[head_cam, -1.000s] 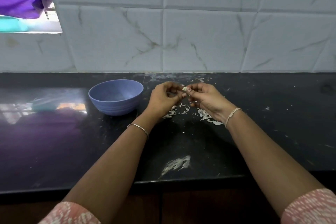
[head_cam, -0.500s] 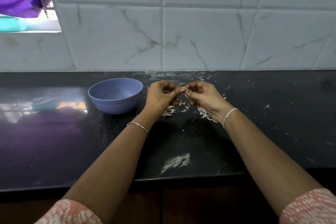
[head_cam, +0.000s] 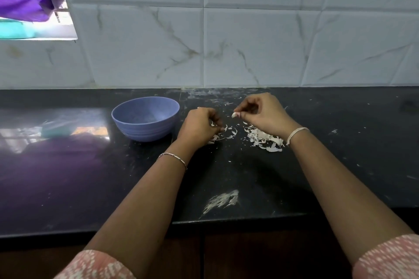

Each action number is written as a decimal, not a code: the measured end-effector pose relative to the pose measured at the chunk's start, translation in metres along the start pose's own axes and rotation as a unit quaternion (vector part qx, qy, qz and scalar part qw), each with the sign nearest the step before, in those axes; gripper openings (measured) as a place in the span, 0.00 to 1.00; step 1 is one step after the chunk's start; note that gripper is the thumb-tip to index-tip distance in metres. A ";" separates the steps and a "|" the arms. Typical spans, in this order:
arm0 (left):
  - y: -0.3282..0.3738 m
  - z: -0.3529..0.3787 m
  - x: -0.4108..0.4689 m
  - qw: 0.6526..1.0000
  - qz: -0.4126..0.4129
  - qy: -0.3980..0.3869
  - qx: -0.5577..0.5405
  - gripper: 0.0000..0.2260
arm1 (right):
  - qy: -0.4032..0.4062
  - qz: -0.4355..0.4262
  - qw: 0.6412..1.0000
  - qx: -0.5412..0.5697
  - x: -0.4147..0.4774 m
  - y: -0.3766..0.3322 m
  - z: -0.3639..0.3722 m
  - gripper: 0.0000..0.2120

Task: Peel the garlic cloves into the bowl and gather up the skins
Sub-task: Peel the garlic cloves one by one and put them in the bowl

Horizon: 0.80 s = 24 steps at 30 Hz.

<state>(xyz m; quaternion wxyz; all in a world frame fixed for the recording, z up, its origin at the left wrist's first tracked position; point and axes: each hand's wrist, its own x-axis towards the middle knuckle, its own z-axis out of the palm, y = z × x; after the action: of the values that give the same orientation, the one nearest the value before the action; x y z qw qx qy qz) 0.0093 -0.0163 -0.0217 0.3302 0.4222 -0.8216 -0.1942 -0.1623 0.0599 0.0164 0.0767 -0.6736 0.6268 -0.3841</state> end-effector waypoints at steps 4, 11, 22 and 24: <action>-0.003 -0.001 0.003 0.999 -0.014 0.029 -0.022 0.08 | 0.038 -0.080 0.993 -0.074 0.004 -0.029 -0.023 0.05; -0.002 0.004 0.006 0.996 -0.015 0.067 -0.062 0.08 | -0.113 -0.106 0.944 -0.292 -0.015 -0.018 0.015 0.07; 0.006 0.003 0.000 0.993 0.059 0.044 -0.087 0.16 | -0.057 0.016 0.998 -0.020 0.001 0.001 0.003 0.04; 0.010 0.004 -0.001 0.988 0.065 0.032 -0.134 0.14 | -0.012 0.075 0.978 0.196 0.000 0.004 0.002 0.06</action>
<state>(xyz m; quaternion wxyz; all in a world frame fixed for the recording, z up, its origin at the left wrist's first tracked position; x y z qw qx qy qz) 0.0009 -0.0090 -0.0191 0.4219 0.3261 -0.8027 -0.2669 -0.1643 0.0583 0.0120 0.2437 -0.6014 0.5867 -0.4845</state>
